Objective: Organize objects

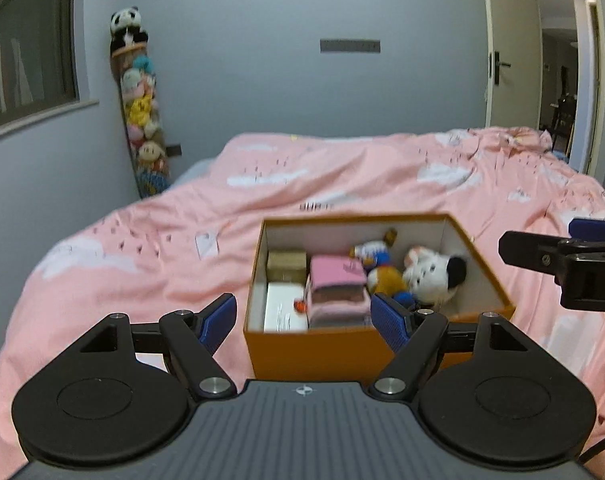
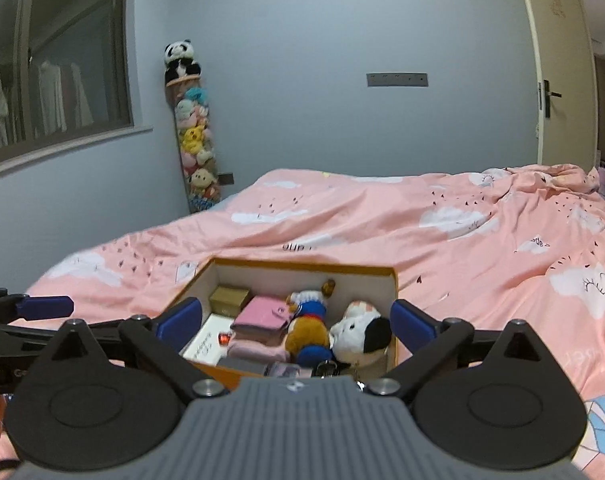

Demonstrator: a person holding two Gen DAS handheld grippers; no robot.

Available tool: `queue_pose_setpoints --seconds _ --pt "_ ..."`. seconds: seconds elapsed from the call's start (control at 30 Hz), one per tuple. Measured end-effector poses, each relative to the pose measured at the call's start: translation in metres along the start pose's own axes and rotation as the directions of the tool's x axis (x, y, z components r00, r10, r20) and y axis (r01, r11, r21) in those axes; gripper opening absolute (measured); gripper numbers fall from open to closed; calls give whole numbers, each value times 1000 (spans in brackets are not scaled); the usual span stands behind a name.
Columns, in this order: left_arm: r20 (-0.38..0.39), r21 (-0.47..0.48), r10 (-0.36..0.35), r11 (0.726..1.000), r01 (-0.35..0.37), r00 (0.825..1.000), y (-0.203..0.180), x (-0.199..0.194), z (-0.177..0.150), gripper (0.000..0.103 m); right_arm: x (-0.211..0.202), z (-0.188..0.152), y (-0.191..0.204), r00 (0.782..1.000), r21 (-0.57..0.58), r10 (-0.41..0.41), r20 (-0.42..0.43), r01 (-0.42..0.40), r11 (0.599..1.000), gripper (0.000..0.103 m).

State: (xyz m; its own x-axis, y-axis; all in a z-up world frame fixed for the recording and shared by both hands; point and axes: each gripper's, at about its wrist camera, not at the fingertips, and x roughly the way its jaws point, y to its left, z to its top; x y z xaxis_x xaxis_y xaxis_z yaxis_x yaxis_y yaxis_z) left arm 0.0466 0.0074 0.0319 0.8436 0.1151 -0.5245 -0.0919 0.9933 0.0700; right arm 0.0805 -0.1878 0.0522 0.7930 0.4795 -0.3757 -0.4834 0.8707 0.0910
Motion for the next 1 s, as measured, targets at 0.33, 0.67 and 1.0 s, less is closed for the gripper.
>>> queue_pose_setpoints --seconds 0.33,0.67,1.0 --pt "-68 -60 -34 998 30 997 2 4 -24 89 5 -22 8 998 -66 -54 -43 51 997 101" --pt "-121 -45 -56 998 51 991 -10 11 -30 89 12 -38 3 991 -54 -68 -111 62 997 101" --pt "-159 -35 -45 999 40 986 -16 19 -35 89 16 -43 -5 985 -27 -83 -149 80 996 101"
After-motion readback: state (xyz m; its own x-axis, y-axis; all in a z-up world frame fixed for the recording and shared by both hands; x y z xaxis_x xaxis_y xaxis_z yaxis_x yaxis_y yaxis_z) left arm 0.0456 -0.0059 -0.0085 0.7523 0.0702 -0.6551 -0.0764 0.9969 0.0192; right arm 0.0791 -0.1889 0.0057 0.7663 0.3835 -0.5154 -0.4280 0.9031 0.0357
